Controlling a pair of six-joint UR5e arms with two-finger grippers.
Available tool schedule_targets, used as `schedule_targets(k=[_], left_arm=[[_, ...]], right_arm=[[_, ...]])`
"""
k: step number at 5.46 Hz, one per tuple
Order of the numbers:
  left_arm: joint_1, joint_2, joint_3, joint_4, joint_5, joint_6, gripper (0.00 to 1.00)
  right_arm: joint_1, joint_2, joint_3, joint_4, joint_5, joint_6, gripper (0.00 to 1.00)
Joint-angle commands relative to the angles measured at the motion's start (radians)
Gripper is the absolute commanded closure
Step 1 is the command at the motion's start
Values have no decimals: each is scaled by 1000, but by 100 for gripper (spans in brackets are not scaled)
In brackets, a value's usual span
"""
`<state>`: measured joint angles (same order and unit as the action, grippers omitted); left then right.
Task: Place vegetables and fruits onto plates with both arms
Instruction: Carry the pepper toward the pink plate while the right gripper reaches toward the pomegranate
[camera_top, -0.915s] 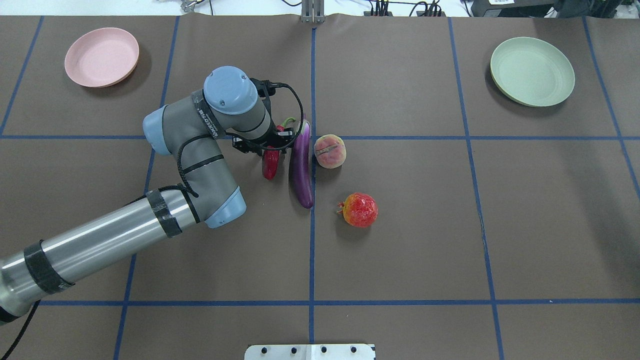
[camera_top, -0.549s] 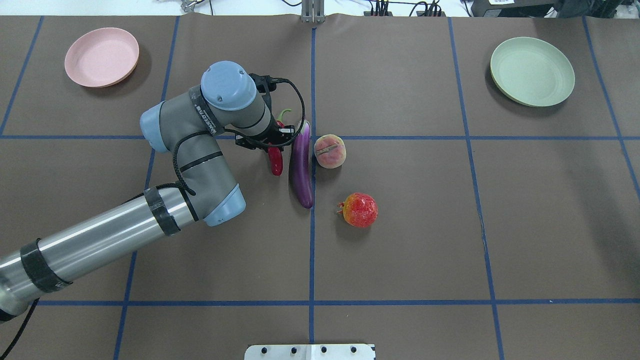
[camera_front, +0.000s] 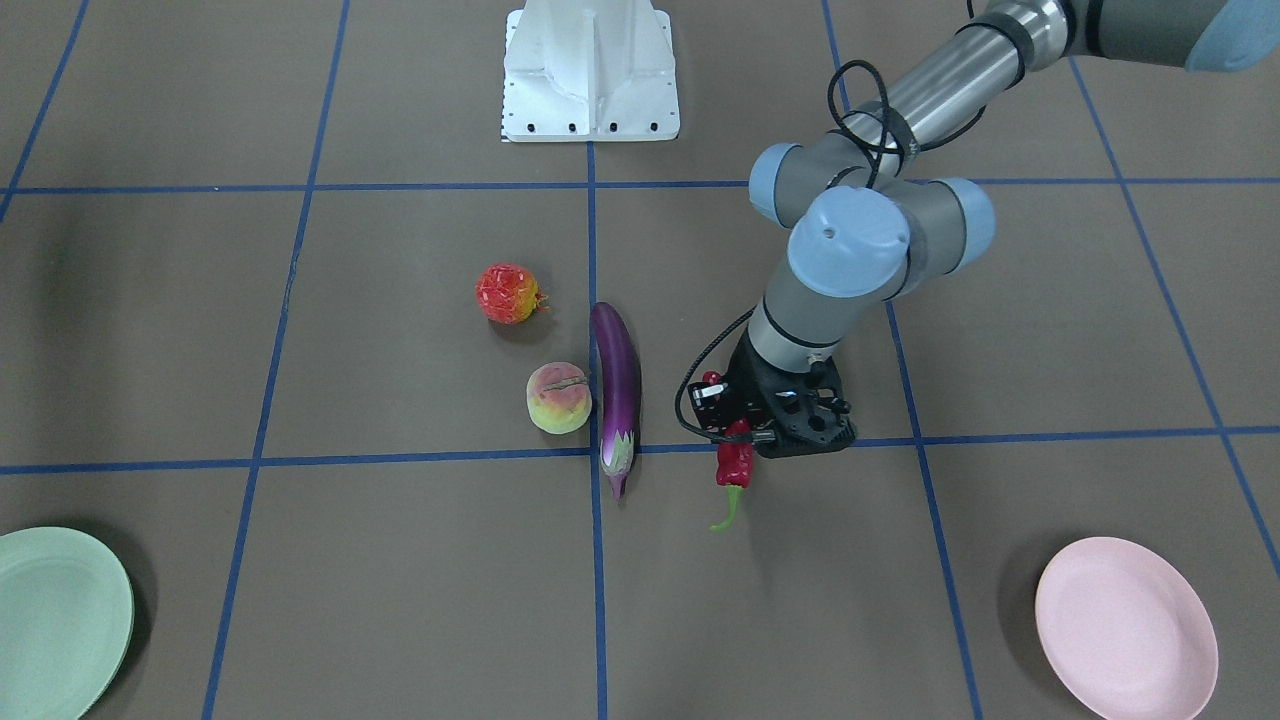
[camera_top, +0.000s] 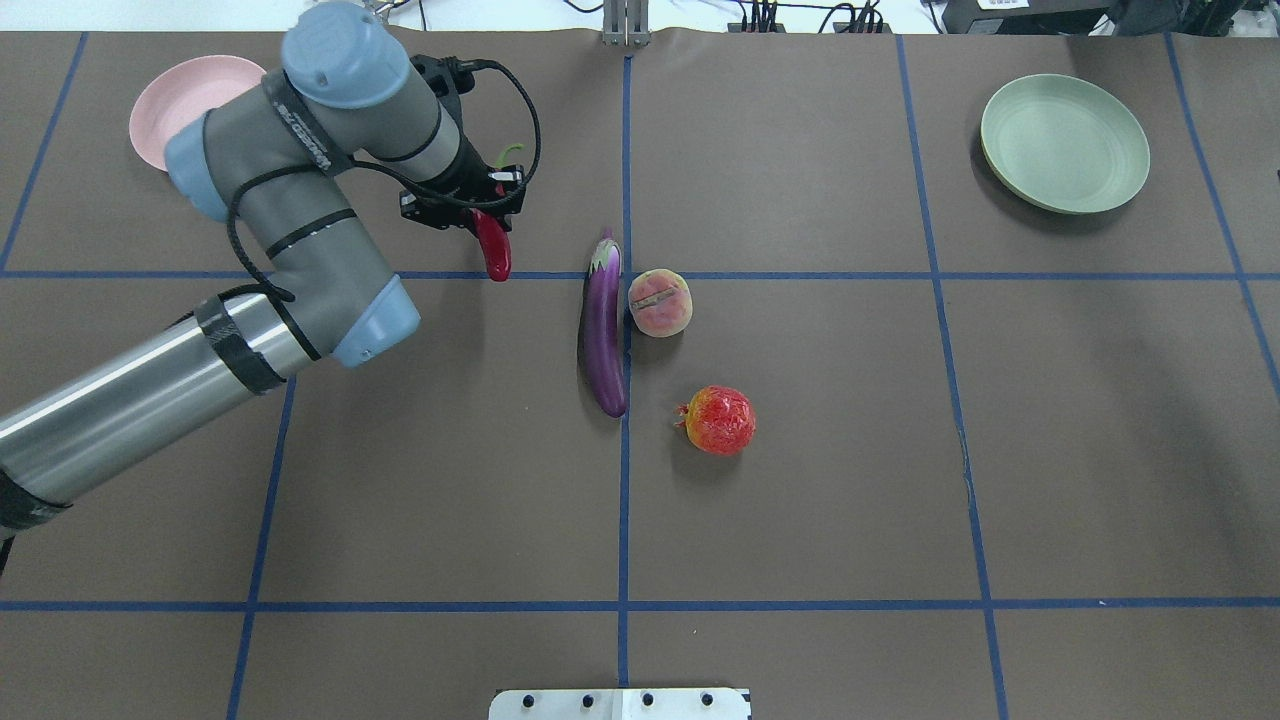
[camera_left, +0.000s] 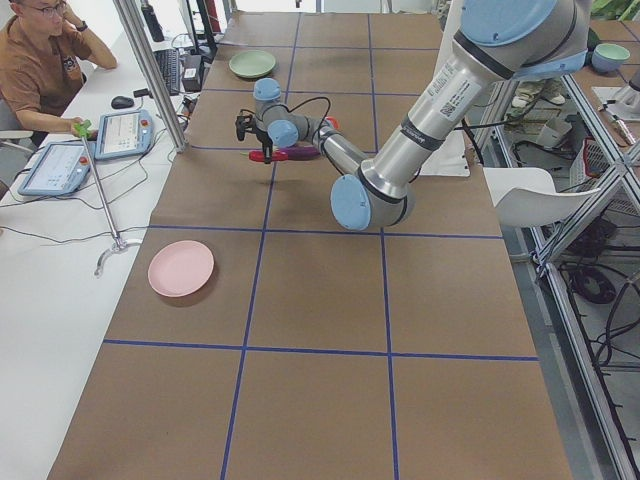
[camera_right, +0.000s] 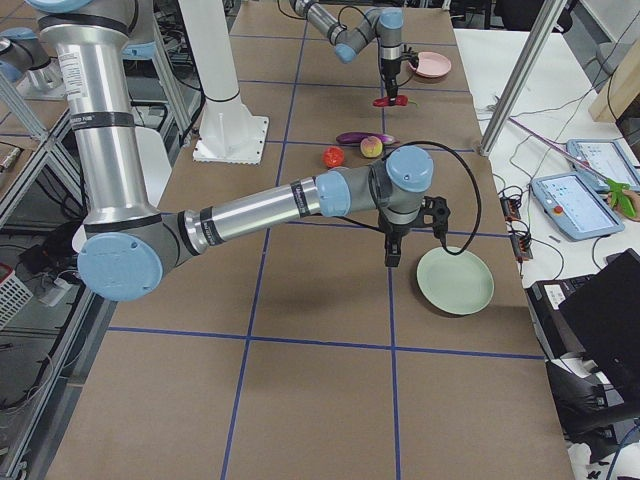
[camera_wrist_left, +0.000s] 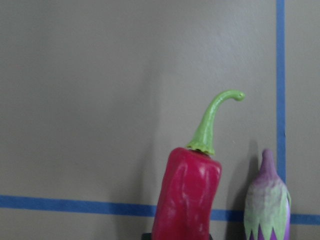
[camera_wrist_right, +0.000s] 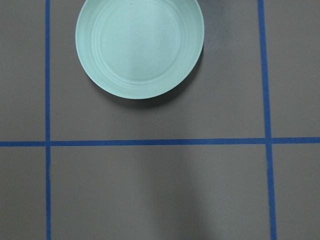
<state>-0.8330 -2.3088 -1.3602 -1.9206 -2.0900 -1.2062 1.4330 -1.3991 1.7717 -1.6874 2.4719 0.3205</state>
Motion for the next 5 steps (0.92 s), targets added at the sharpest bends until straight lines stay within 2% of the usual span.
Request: schedule_targets(k=[1, 3, 5], left_arm=[[-96, 95, -71, 26, -80, 119, 100], [-194, 153, -134, 142, -103, 267, 100], [-270, 215, -139, 144, -111, 364, 100]], right_arm=[[-135, 107, 11, 2, -8, 185, 1], [-363, 144, 142, 3, -129, 495, 1], [-573, 241, 149, 9, -249, 723, 1]])
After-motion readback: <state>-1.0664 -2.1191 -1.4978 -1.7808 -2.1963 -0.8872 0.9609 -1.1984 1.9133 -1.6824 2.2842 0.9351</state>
